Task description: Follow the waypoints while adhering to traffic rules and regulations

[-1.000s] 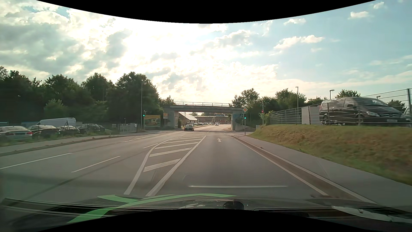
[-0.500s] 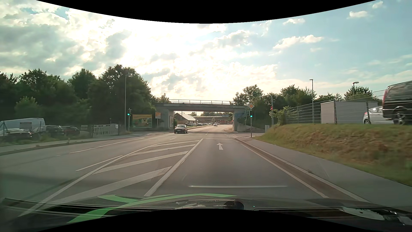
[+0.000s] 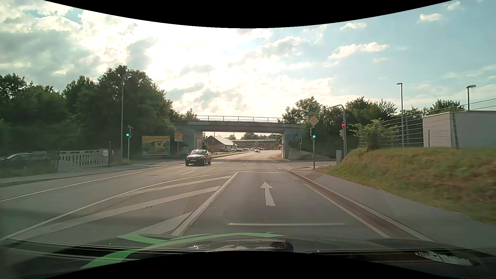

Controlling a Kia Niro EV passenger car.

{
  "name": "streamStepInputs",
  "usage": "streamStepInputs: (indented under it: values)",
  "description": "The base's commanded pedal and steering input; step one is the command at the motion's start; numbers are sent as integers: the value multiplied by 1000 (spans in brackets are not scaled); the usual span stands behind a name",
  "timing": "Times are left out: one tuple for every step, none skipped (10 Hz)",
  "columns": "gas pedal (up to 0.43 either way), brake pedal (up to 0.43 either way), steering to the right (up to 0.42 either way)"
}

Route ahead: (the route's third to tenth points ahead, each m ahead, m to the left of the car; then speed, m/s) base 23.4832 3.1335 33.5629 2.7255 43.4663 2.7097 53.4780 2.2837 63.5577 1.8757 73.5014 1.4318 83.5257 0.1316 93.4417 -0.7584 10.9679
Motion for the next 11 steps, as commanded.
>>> streamStepInputs:
  values:
    - [67, 0, 1]
    - [110, 0, 0]
    - [110, 0, -1]
    - [118, 0, -1]
    - [118, 0, -1]
    - [118, 0, -1]
    - [118, 0, -1]
    - [118, 0, -1]
    - [118, 0, -1]
    - [118, 0, -2]
    - [118, 0, -3]
